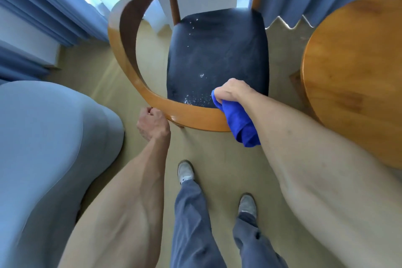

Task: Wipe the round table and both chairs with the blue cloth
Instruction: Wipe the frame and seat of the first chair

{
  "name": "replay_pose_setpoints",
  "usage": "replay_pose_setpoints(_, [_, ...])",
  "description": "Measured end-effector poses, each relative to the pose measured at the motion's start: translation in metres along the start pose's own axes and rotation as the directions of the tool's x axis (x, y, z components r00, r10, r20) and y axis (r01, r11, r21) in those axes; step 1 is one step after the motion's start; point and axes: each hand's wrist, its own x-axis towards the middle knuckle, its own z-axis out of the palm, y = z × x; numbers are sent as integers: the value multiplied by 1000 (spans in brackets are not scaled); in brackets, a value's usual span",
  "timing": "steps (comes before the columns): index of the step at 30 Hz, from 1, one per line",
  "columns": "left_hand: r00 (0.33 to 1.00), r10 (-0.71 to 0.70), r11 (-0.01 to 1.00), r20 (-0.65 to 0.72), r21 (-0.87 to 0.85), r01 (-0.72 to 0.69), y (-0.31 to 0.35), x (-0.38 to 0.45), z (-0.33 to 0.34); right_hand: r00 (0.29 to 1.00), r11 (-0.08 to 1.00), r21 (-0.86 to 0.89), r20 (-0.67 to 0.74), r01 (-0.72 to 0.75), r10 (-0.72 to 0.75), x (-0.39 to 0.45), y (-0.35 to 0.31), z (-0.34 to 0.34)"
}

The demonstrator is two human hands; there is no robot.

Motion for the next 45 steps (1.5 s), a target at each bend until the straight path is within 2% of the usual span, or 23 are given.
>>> replay_pose_setpoints(3, [997, 23, 1000, 72, -3, -23, -3, 24, 0, 991, 999, 37, 131, -11, 6, 2, -34, 12])
replay_pose_setpoints(7, [984, 93, 994, 151, 35, -99, -3, 68, -11, 984, 970, 233, 173, -67, 27, 9, -87, 37])
replay_pose_setpoints(10, [983, 105, 993, 150, 34, -111, 11, 82, -12, 990, 933, 350, 136, -80, 34, 19, -109, 55])
replay_pose_setpoints(14, [973, 136, 991, 184, -3, -137, 39, 135, -24, 993, 905, 415, -21, -94, 113, 30, -160, 76])
replay_pose_setpoints(16, [963, 166, 985, 213, 2, -170, 55, 154, -34, 983, 866, 479, -28, -147, 182, 28, -173, 78])
replay_pose_setpoints(19, [953, 194, 980, 234, -5, -198, 79, 175, -46, 969, 763, 600, 113, -242, 218, 18, -189, 69])
replay_pose_setpoints(22, [943, 218, 976, 252, -36, -216, 109, 189, -51, 939, 711, 617, 273, -338, 210, 50, -187, 74])
replay_pose_setpoints(28, [958, 136, 991, 254, -36, -131, 134, 209, -44, 940, 642, 699, 321, -316, 114, 48, -205, 61])
replay_pose_setpoints(32, [959, 146, 989, 243, -74, -132, 150, 227, -29, 905, 599, 712, 423, -367, 51, 67, -209, 52])
replay_pose_setpoints(35, [968, 118, 990, 222, -97, -98, 177, 239, -17, 871, 601, 714, 487, -358, -59, 81, -207, 47])
replay_pose_setpoints(38, [973, 40, 993, 228, -117, -13, 211, 248, -7, 899, 564, 770, 425, -299, -104, 92, -208, 42])
replay_pose_setpoints(45, [971, -34, 997, 238, -58, 49, 238, 277, 4, 976, 415, 888, 216, -200, 8, 119, -249, 28])
